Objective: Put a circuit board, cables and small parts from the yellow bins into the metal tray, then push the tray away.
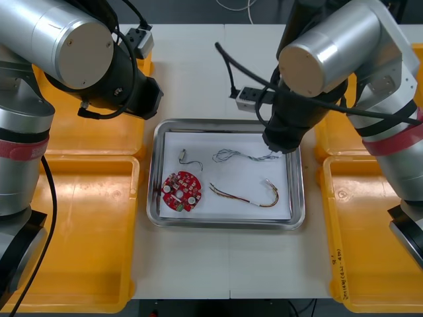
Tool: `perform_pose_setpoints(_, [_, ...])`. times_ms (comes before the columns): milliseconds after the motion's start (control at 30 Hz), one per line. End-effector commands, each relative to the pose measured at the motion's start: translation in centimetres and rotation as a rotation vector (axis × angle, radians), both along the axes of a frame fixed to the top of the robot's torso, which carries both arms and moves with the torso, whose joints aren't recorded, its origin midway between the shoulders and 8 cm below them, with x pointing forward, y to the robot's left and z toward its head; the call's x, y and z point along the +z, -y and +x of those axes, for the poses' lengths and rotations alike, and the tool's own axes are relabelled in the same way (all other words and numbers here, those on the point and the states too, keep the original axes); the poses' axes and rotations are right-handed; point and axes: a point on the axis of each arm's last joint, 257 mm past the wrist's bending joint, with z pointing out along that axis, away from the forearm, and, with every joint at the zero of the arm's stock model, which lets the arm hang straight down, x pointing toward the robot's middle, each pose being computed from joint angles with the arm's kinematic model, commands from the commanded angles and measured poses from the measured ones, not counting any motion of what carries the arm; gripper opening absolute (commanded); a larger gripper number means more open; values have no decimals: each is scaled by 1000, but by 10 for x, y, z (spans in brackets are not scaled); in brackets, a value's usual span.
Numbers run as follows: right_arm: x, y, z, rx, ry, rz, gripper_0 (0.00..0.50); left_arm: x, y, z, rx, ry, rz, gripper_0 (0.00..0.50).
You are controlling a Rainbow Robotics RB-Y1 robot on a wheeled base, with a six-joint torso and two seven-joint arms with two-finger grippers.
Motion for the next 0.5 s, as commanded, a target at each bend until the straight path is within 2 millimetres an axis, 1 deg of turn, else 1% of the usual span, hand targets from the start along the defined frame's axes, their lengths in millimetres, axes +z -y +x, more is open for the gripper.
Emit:
perform_pose_setpoints(33, [70, 2, 18, -106, 164, 110, 500, -2, 14, -10, 35, -8, -59, 0])
perform_pose_setpoints(100, [85, 8, 20, -155, 206, 147, 500, -2, 14, -10, 36, -8, -60, 0])
perform_pose_setpoints(133, [87, 9, 20, -165, 211, 156, 500, -2, 14, -10, 36, -8, -60, 2])
perform_pose_setpoints(233, [101, 21, 20, -229, 247, 211, 500, -2, 14, -10, 39, -7, -62, 0])
perform_pose_setpoints(300, [111, 36, 17, -280, 275, 246, 500, -2, 16, -11, 40, -9, -66, 2])
perform_pose_setpoints(333, [112, 41, 16, -294, 281, 254, 500, -2, 16, -11, 40, -8, -66, 0])
perform_pose_setpoints(400, [112, 59, 9, -355, 279, 289, 500, -3, 20, -12, 42, -11, -69, 1])
perform_pose_setpoints(433, [111, 64, 7, -371, 277, 298, 500, -4, 20, -12, 43, -11, -69, 1])
perform_pose_setpoints(500, [111, 86, -1, -428, 276, 322, 500, -7, 24, -12, 49, -10, -61, 0])
